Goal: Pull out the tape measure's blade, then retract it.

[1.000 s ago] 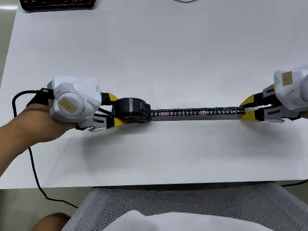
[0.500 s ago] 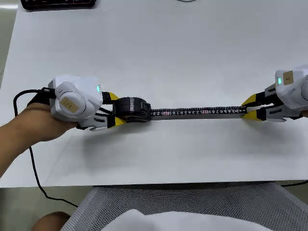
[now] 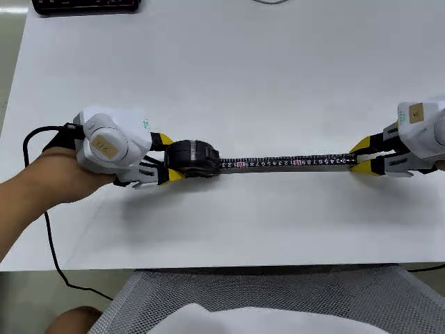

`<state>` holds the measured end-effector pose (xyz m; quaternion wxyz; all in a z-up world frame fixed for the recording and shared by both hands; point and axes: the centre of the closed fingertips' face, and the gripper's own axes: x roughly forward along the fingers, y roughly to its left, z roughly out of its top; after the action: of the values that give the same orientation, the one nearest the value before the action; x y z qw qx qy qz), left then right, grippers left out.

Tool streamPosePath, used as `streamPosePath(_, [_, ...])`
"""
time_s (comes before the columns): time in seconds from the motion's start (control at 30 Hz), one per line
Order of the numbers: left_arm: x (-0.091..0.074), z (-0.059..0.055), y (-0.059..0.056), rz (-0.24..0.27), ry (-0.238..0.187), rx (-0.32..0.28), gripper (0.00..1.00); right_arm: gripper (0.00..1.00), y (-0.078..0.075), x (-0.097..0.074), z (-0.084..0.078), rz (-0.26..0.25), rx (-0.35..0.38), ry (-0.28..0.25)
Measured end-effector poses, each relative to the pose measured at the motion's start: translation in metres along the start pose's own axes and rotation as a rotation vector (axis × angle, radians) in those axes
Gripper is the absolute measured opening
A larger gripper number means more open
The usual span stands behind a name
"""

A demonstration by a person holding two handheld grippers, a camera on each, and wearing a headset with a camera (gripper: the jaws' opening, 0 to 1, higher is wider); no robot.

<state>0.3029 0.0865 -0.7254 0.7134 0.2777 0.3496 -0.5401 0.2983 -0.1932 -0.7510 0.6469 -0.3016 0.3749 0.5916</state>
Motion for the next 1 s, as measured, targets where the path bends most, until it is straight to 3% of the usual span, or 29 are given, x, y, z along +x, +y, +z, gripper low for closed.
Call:
streamPosePath(0.63, [0.0002,0.0003,-0.0001,0.002,0.007,-0.021,0.27,0.14,0.0014,-0.0004,0.0001,0.001,0.017,0.007])
streamPosePath(1.0, [0.0015,-0.0001,-0.0031,-0.004,0.016,-0.026,0.33,0.18,0.0012,-0.0011,0.0025,-0.003,0.032,0.001])
